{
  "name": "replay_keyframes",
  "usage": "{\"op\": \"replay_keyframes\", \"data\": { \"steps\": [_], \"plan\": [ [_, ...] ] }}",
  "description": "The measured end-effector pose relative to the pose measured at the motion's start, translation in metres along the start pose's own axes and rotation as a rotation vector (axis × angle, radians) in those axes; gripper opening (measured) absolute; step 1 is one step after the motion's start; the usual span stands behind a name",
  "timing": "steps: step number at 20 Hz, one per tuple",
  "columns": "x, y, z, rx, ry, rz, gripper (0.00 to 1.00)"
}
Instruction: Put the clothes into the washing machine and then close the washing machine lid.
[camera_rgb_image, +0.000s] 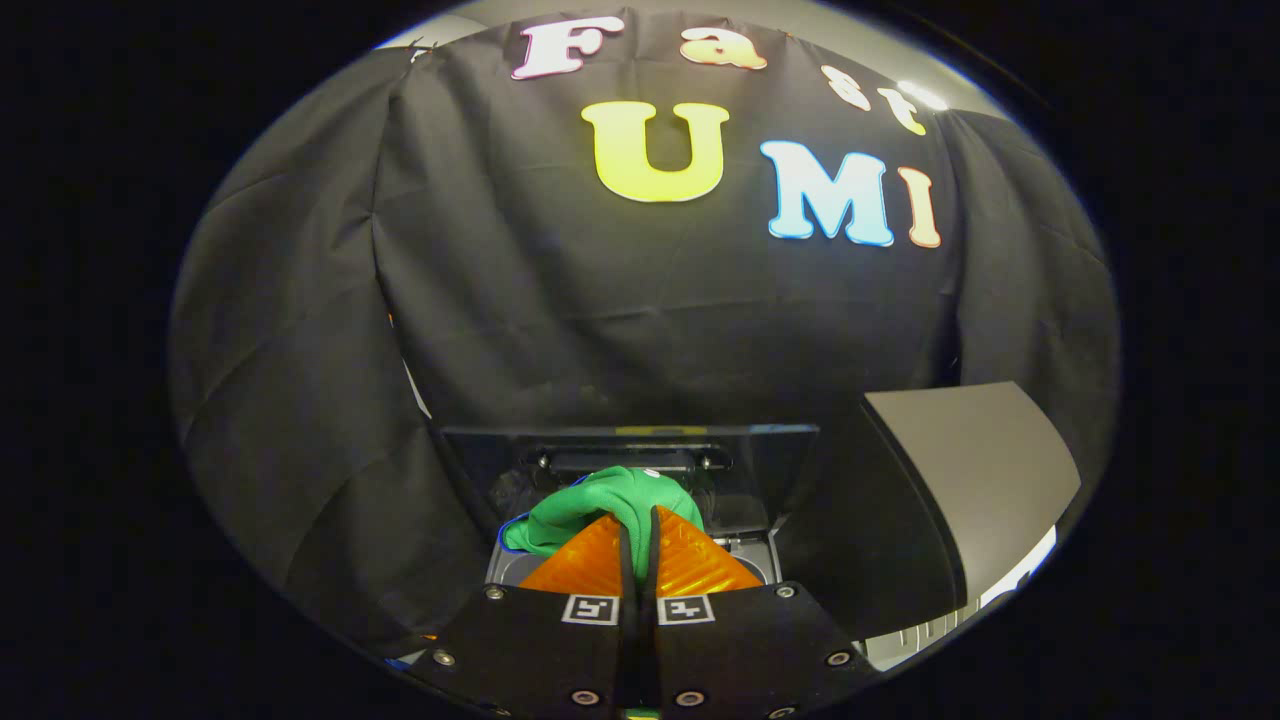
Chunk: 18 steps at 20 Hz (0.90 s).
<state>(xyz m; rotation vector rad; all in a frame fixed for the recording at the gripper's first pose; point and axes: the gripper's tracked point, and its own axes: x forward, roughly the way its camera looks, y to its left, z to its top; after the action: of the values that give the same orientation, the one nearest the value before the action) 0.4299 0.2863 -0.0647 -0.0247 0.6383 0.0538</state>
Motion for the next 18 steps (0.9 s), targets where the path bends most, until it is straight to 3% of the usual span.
{"op": "replay_keyframes", "data": {
  "steps": [18],
  "plan": [
    [0.099,0.004,-0.161,-0.079,0.318,0.039,0.0]
  ]
}}
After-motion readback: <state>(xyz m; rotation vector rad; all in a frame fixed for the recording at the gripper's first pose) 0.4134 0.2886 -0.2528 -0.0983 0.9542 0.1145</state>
